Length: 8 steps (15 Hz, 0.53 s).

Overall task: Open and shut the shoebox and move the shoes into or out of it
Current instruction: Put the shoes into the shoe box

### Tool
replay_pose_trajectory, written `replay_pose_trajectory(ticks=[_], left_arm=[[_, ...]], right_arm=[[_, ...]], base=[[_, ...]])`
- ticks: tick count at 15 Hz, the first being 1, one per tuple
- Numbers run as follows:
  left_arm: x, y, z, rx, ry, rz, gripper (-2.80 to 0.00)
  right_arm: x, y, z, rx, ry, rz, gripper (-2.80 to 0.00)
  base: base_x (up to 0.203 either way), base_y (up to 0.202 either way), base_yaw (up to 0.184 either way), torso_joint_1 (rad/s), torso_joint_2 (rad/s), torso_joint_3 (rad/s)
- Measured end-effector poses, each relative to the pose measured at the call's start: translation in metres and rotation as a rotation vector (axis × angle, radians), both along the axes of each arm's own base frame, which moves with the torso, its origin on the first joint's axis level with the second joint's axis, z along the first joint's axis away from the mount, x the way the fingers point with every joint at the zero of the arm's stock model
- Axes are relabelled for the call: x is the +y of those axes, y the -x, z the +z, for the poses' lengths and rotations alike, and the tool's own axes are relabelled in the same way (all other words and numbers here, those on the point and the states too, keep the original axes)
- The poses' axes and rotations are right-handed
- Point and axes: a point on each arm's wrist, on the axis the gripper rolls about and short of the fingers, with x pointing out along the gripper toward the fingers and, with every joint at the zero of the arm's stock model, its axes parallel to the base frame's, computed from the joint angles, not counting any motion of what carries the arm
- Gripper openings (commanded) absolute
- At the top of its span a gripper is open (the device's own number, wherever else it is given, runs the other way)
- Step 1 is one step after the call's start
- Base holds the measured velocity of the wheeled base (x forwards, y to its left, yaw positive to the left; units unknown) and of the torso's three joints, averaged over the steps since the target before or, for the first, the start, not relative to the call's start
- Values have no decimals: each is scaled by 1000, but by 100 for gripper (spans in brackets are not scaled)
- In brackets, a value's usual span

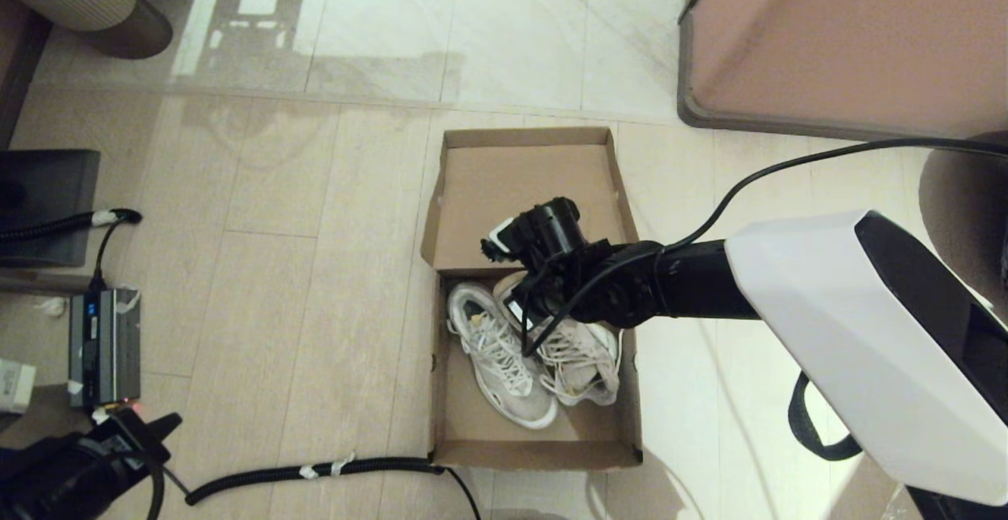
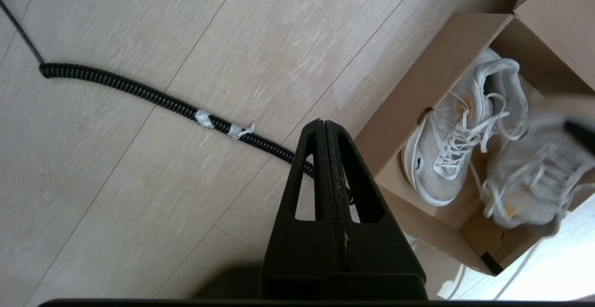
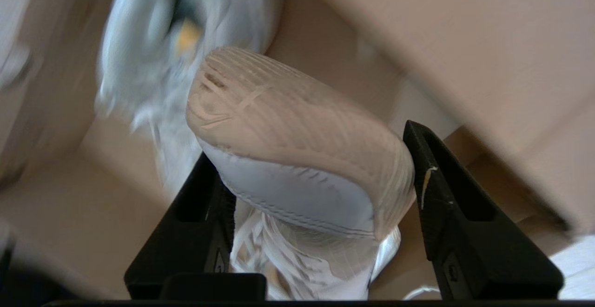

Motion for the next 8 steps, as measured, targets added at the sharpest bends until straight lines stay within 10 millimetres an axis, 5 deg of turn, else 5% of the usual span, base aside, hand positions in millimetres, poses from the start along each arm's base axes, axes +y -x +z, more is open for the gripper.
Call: replay_pose_trajectory(ticks=[8], left_arm=[[0, 4, -3, 9, 2, 1, -280]], right_arm=[[-4, -1, -39, 104, 46, -12, -280]], base=[[0, 0, 0, 0, 0, 0]])
